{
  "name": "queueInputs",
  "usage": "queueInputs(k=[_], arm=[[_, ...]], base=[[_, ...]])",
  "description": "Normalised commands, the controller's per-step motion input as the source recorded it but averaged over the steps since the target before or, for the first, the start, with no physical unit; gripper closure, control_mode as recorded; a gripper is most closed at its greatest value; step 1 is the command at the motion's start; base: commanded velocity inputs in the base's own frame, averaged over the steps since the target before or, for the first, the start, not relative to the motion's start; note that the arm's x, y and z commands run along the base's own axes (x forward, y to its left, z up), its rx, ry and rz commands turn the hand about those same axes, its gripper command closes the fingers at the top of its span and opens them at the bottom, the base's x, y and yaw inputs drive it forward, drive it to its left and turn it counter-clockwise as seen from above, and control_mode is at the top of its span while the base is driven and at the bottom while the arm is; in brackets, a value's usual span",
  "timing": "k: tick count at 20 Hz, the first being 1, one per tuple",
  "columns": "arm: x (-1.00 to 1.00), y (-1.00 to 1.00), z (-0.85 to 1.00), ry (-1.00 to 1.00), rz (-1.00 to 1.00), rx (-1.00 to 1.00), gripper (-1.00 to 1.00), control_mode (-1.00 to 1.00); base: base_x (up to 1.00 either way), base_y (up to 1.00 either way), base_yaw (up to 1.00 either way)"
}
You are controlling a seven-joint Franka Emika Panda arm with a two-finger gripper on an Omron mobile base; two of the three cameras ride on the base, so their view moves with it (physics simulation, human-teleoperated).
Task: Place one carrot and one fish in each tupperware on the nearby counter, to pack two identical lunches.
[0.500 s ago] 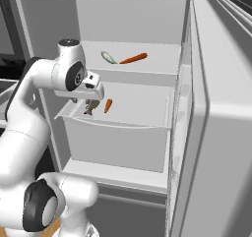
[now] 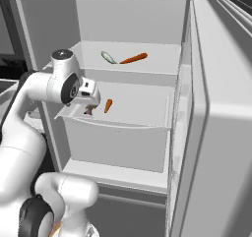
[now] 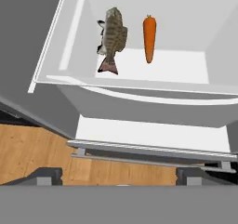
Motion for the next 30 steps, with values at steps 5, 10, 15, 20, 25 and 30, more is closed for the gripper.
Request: queueInputs(k=[5, 10, 15, 20, 25, 30], arm=[[0.07, 0.17, -0.42, -0.16, 0.0, 0.04, -1.0, -1.0], [0.3, 0.0, -0.03, 0.02, 0.0, 0.12, -1.0, -1.0], [0.61, 0.02, -0.04, 0.1, 0.0, 0.06, -1.0, -1.0], [0.63, 0.12, -0.18, 0.04, 0.0, 0.0, -1.0, -1.0], [0.45, 0.03, -0.33, 0.0, 0.0, 0.0, -1.0, -1.0], [0.44, 0.02, -0.32, -0.01, 0.0, 0.0, -1.0, -1.0]], base=[[0.0, 0.0, 0.0], [0.0, 0.0, 0.0], [0.0, 0.0, 0.0], [0.0, 0.0, 0.0], [0.0, 0.0, 0.0], [0.0, 0.0, 0.0]])
